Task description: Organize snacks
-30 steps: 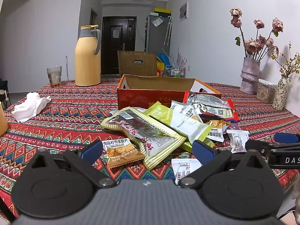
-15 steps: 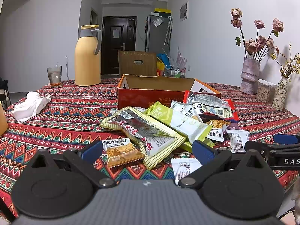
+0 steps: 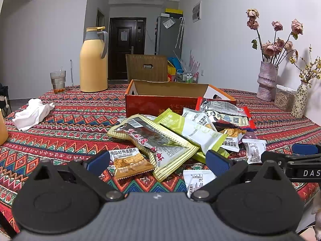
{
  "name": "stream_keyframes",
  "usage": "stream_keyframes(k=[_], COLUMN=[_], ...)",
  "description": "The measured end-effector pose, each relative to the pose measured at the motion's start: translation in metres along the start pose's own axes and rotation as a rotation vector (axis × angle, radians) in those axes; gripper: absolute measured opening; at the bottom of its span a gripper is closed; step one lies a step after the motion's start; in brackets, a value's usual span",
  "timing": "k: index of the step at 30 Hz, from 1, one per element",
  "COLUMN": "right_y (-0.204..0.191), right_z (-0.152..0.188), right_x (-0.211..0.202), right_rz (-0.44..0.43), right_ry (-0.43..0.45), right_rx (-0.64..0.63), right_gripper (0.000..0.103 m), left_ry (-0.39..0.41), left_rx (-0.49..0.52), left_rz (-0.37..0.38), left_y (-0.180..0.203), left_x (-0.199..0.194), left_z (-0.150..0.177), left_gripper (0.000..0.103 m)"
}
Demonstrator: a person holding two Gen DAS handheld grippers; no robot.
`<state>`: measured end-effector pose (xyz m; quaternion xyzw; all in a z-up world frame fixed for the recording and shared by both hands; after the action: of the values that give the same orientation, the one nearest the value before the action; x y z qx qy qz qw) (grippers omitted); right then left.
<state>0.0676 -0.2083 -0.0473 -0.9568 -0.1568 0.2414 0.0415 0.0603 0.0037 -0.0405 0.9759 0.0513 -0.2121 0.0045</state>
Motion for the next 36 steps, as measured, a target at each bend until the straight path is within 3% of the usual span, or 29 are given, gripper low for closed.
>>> stream_keyframes(k=[36], right_y=[0.0019], right_z=[0.0024], right_x=[0.0014], right_rz=[0.001], right_ry=[-0.005], right_rx=[0.002], right_gripper=[0.103], left_ry=[-0.002], left_rx=[-0.002], left_rz=[0.001], left_y=[0.0000], left_x=[0.0005], left_z=[0.0000], left_gripper=[0.103])
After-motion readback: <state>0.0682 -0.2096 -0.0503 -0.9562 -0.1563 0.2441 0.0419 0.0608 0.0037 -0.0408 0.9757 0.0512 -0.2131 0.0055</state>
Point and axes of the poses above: each gripper's, at about its wrist camera, not at the fingertips, and x roughly the way its jaws point, y to its right, z to its underside, the point moved 7 cm from there along x, roughly the way its jaws point, and after that the axes turned 8 degrees about -z, right-handed, at the moved point
